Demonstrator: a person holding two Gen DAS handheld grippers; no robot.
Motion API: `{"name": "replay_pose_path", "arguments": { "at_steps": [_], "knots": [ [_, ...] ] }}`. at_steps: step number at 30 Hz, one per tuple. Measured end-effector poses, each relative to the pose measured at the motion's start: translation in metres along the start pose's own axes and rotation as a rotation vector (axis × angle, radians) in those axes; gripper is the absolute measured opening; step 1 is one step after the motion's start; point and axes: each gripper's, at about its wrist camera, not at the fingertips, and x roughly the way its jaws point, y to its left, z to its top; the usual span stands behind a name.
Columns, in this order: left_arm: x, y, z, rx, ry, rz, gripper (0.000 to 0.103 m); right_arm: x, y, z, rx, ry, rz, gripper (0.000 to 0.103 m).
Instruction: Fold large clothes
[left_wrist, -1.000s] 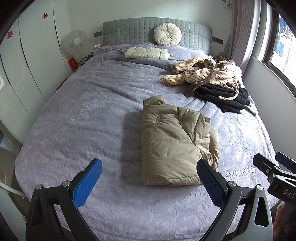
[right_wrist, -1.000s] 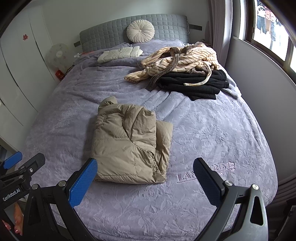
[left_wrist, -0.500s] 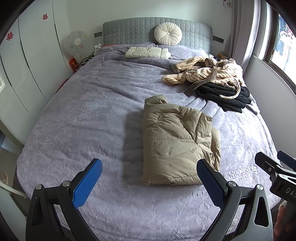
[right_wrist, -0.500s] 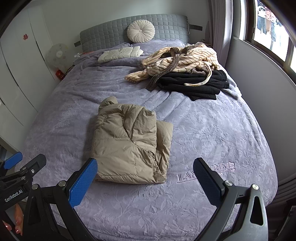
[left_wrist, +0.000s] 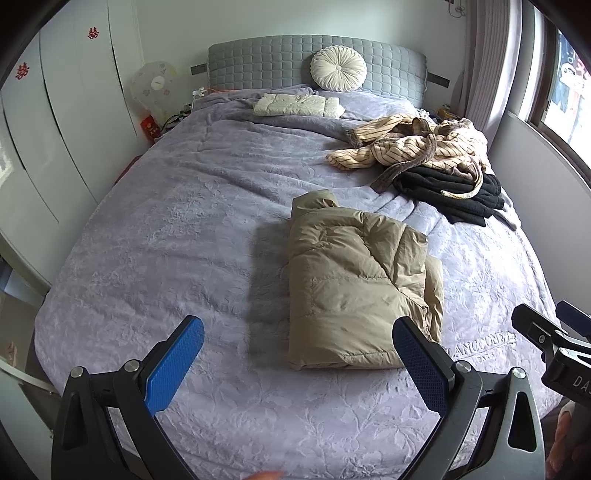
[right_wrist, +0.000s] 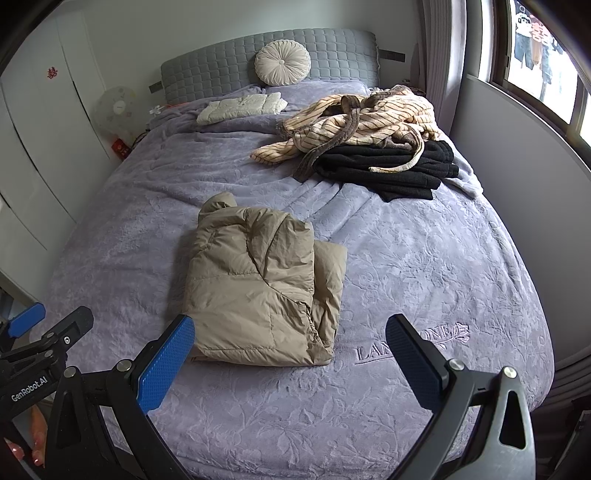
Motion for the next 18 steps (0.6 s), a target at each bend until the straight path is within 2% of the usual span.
{"name": "replay_pose_path", "arguments": {
  "at_steps": [18],
  "knots": [
    [0.0003, 0.0024, 0.0051, 0.01, -0.018, -0.014, 0.102, -0.0002, 0.0018, -0.0039, -0.004, 0.005, 0.005, 0.103]
  ]
}}
